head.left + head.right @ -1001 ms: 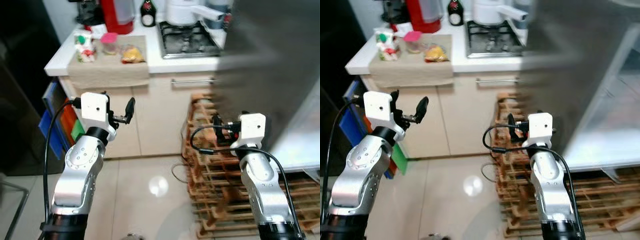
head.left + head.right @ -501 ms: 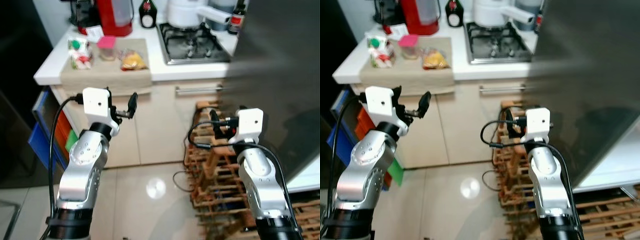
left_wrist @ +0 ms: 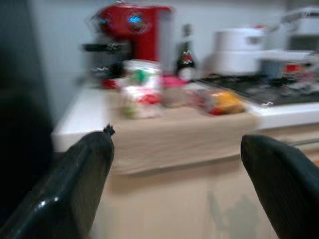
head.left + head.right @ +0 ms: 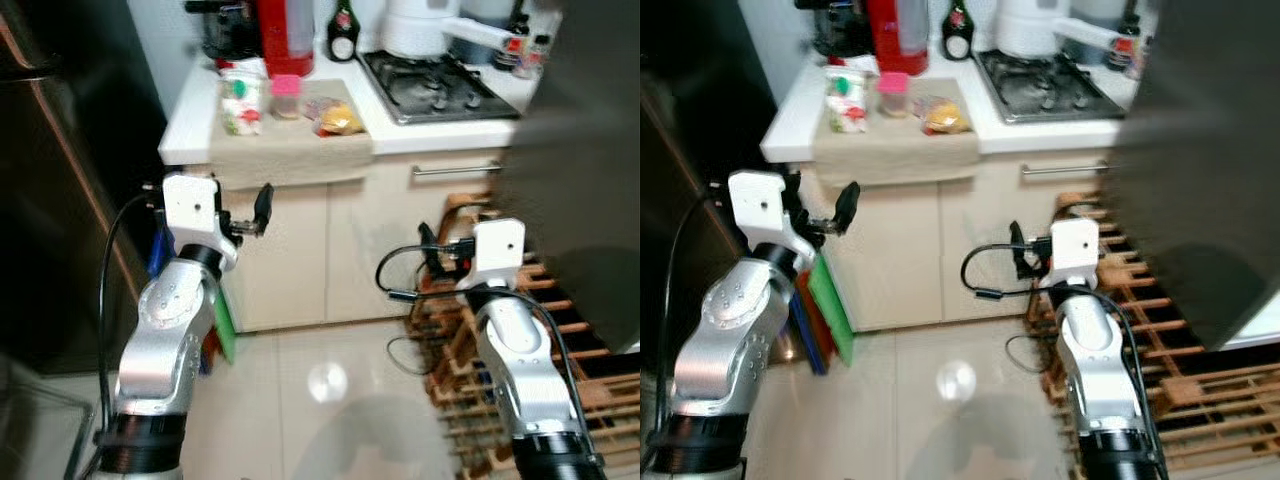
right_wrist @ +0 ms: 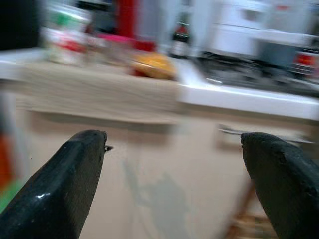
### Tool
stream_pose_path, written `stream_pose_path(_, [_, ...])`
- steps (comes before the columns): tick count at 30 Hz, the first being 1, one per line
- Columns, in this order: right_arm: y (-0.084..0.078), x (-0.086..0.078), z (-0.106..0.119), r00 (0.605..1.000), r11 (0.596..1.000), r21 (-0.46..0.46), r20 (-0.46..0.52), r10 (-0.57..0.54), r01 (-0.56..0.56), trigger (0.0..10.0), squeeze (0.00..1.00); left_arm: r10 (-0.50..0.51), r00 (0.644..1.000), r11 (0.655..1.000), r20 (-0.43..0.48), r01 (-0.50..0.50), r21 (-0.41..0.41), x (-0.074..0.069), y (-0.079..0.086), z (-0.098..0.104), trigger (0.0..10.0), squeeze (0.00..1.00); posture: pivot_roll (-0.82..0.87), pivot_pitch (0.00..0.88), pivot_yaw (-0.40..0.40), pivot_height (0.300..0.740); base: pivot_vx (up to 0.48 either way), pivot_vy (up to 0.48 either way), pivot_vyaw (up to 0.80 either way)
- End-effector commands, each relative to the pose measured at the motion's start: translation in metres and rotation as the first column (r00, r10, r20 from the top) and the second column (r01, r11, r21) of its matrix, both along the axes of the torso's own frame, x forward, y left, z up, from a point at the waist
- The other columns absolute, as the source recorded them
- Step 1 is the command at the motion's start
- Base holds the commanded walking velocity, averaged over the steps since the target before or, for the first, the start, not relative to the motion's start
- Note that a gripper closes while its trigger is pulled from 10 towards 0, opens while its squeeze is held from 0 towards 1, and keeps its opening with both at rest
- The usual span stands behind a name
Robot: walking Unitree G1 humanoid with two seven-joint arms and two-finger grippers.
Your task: Restocking fridge
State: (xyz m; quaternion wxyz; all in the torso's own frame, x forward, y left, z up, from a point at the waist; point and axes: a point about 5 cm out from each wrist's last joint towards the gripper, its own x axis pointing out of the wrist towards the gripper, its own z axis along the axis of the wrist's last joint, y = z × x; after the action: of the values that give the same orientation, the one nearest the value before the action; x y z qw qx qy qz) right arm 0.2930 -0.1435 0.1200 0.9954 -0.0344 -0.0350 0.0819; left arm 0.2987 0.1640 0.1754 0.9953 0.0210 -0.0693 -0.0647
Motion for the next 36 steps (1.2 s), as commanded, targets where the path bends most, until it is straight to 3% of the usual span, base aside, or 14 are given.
stream_pose_path(1, [-0.008,0.002,0.008,0.999,0.999,-0.028,0.03,-0.024,0.025,10.0,0.0,-0.009,1.0,1.0,0.009,0.009,0.025,0.002,-0.008,0.002,10.0,0.0,-0.04,0.0,0.023,0.74,0.0,0.0,0.0])
stream_pose_path(8, [0.0,0.001,0.013,0.998,0.999,-0.052,0.061,0.006,-0.003,10.0,0.0,-0.035,0.999,0.998,0.014,0.036,-0.06,-0.002,-0.011,0.002,10.0,0.0,-0.04,0.0,0.029,0.74,0.121,0.0,-0.41])
stream_pose_path(13, [0.004,0.0,0.031,0.991,0.998,-0.064,0.133,0.018,-0.009,10.0,0.0,0.0,0.997,0.999,0.074,0.002,-0.035,-0.002,-0.011,0.012,10.0,0.0,-0.05,0.0,0.03,0.74,0.451,0.0,0.0])
stream_pose_path(17, [0.004,0.002,0.044,0.984,0.998,-0.056,0.18,0.009,0.002,10.0,0.0,-0.036,0.992,0.999,0.124,0.034,0.014,0.0,-0.018,0.023,10.0,0.0,-0.05,0.0,0.03,0.74,0.459,0.0,0.0])
stream_pose_path(36, [0.002,0.003,0.038,0.988,0.999,-0.047,0.153,-0.007,0.014,10.0,0.0,-0.085,0.991,0.996,0.106,0.083,0.027,0.003,-0.024,0.022,10.0,0.0,-0.05,0.0,0.037,0.74,0.478,0.0,0.0])
